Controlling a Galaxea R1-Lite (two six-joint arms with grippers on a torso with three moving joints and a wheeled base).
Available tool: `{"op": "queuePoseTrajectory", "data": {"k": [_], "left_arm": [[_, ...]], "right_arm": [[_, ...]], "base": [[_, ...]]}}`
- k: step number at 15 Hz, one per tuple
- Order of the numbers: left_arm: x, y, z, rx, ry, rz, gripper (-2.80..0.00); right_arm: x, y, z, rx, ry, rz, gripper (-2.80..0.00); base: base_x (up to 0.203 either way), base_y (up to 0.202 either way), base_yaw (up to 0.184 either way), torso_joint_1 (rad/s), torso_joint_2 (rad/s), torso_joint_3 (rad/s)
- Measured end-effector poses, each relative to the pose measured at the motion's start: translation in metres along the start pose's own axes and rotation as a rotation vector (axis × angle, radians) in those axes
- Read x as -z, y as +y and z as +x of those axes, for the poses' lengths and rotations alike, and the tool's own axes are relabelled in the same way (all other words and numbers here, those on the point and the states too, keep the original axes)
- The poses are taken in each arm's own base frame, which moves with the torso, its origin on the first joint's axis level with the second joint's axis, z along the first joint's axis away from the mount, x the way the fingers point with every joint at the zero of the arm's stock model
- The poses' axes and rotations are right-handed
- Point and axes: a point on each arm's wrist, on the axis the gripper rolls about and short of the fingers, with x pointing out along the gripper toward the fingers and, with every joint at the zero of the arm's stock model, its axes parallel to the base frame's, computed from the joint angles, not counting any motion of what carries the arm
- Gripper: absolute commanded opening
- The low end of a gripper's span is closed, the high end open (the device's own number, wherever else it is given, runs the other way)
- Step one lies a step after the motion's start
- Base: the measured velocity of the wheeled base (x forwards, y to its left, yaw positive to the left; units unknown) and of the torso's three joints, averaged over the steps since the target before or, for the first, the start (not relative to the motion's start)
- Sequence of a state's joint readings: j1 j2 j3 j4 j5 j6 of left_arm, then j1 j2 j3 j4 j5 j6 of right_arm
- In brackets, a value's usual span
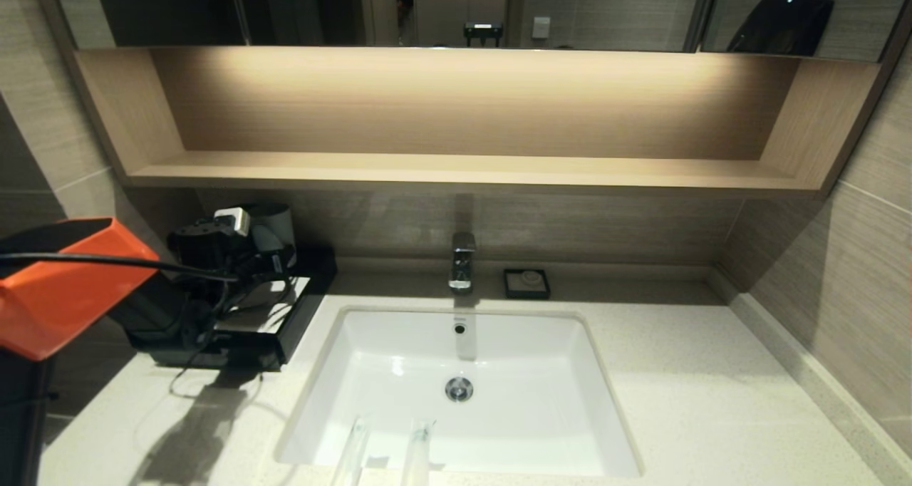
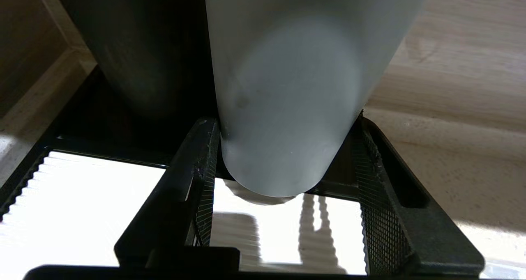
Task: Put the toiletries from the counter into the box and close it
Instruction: Place the cup on the storage box
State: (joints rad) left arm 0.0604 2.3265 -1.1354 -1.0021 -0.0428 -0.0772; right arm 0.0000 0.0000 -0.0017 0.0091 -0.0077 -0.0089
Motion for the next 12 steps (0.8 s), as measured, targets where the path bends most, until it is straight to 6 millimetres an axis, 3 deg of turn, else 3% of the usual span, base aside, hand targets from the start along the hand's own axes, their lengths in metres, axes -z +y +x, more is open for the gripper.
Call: {"op": "queuePoseTrajectory", "data": {"k": [12], "left_arm": [[0.005,0.0009,0.0109,-0.002,-0.007,0.002,-2.8]], "right_arm": [[0.0,0.0,0.0,0.0,0.0,0.0,-2.8]], "base": [[0.0,0.0,0.0,0.0,0.0,0.0]]}}
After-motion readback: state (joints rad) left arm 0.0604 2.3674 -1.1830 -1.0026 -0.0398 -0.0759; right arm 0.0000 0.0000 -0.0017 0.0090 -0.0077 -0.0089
